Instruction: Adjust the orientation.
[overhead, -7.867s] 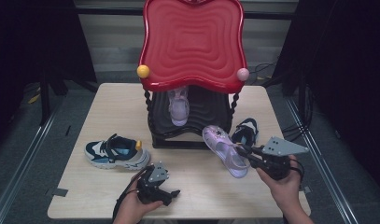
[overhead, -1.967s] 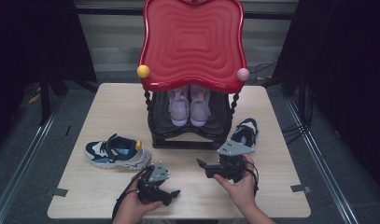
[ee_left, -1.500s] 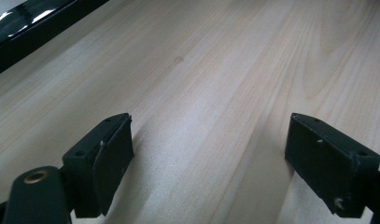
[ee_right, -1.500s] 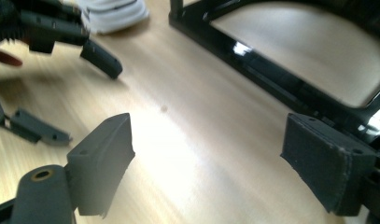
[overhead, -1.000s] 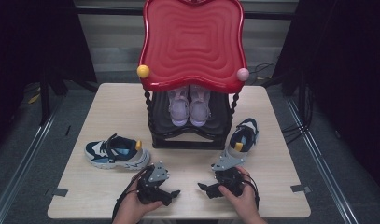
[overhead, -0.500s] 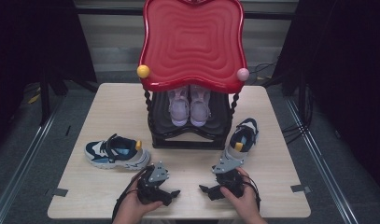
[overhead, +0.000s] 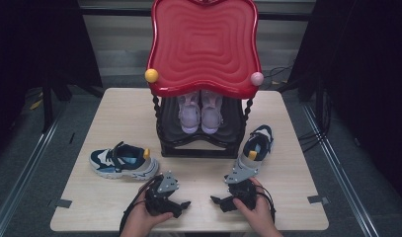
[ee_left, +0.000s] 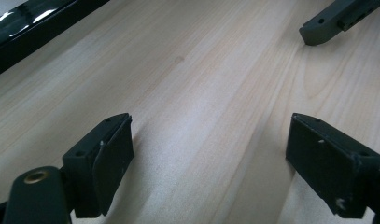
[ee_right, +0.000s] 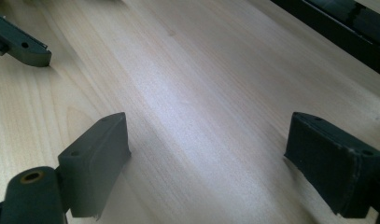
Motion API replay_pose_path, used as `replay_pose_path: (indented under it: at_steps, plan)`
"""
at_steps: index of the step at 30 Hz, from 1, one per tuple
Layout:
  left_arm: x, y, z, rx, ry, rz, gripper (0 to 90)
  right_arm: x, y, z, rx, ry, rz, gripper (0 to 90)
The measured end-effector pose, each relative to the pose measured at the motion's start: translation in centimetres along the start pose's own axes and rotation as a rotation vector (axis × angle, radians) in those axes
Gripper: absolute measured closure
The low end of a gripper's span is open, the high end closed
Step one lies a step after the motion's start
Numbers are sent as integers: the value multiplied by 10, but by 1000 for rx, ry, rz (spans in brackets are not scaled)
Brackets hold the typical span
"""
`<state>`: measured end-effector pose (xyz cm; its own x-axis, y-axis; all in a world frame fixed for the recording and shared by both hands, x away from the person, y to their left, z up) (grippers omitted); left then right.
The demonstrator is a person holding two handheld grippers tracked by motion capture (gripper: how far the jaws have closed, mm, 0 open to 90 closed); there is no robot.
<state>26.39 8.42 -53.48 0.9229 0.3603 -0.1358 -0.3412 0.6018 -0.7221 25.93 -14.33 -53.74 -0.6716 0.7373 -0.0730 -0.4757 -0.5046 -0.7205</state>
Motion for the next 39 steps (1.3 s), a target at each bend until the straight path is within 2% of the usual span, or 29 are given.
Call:
replay_pose_path:
  at_steps: [5, 8, 12, 14, 18, 26, 31, 34, 38, 39]
  plan:
    - [0, 0, 0, 3, -4, 0, 139, 0, 0, 0, 0, -1, 0, 126]
    - [0, -1, -1, -11, -9, 20, 140, 0, 0, 0, -4, -5, 1, 126]
    - [1, -3, 0, 9, -15, 49, 147, 0, 0, 0, -5, -7, 2, 126]
    - [2, -4, 2, 30, -16, 80, 152, 0, 0, 0, -5, -7, 2, 126]
    - [6, -5, 7, 79, -24, 106, 156, 0, 0, 0, -5, -7, 2, 126]
    - [11, -14, 23, 175, -12, 139, 173, 0, 0, -1, -4, -9, 3, 124]
    - [13, -20, 30, 210, -8, 155, 186, 0, 0, -1, -6, -10, 6, 124]
    - [16, -24, 38, 238, -4, 188, 194, 0, 0, -1, -6, -10, 6, 124]
    - [20, -27, 44, 269, -1, 198, 199, 0, 0, -1, -5, -9, 6, 123]
    - [21, -28, 48, 286, -2, 211, 205, 0, 0, -1, -6, -9, 6, 124]
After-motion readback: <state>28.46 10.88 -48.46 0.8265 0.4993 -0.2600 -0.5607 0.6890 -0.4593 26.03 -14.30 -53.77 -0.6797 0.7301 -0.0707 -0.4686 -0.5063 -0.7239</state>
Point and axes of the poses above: each handheld gripper's, and its own axes: z roughly backward along the jaws, y roughly out of its underside, x roughly to its left, the point moved 4 cm from there along -z, roughly forward along the jaws, and after that the axes turned 9 degrees about y, right-handed, at the moved point
